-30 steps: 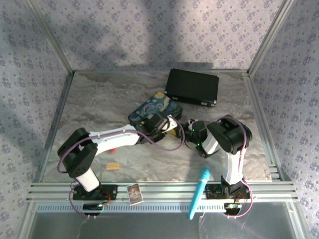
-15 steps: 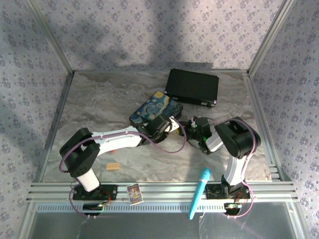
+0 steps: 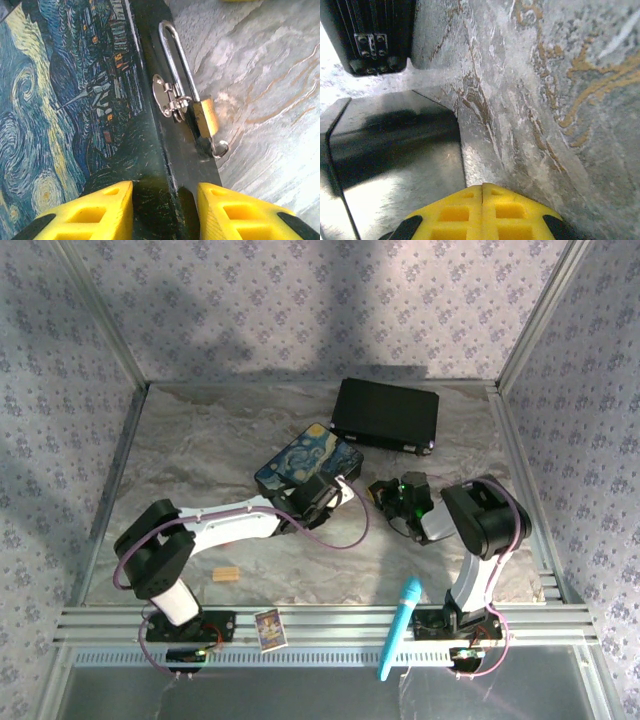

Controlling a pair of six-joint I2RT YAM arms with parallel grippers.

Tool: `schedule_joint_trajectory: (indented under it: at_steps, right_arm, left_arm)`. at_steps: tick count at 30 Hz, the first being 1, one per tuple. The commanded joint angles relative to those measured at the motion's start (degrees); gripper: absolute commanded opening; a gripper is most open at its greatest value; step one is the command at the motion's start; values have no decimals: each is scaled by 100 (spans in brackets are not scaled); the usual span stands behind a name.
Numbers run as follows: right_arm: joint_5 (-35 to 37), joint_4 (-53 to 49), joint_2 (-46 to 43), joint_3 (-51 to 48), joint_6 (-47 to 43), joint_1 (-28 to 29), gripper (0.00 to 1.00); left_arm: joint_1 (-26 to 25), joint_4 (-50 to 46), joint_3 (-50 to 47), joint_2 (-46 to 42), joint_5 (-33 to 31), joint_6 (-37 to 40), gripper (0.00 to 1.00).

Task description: Unlock a padlock with a key

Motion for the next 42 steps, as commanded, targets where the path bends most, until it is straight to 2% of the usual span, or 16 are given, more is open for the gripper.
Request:
schedule_joint_trajectory:
  at_steps: [1,5,9,10,12,14,17,18,20,25,29,36,42]
  right_arm:
    - [286,-1211,-358,-10,-989,71,0]
    - [133,-2052,-967,121,-2128,132,1]
    - [-347,-2034,-1266,138,-2601,210,49]
    - [-544,-1945,-1264,158,-2657,240,58]
    - [-807,-1984,-1236,290,-2770,330,63]
    - [-892,-1931,-1200,361,-2953,471,64]
    - [-917,-1790,-1147,412,-3247,697,62]
    - [-950,-1703,-1107,434,-3313,768,59]
    - [-1037,-1504,-998,490,-3393,897,55]
    - [-758,-1323,-694,679,-3723,1245,49]
    - [-521,-1007,-436,705,-3826,1511,47]
    - [120,-563,-134,551,-3666,1748,51]
    - [227,-330,205,644,-3302,2035,52]
  left_arm:
    - [42,-2095,-335,418,155,-267,37]
    - [41,-1913,-290,243,270,-337,41]
    - [116,-1549,-127,-107,503,-483,49]
    - [136,-1529,-8,-180,585,-523,54]
    - [147,-1578,293,-275,711,-583,63]
    - [147,-1701,613,-356,736,-664,68]
    - [149,-1996,965,-536,511,-788,69]
    - [151,-2096,998,-634,352,-859,74]
    - [237,-2307,967,-855,205,-1103,74]
    - [670,-2099,199,-1755,319,-2227,74]
    - [797,-1771,-416,-2408,193,-2873,75]
    - [895,-1958,-538,-2578,-204,-2980,75]
    - [946,-1955,-502,-2444,-277,-2942,76]
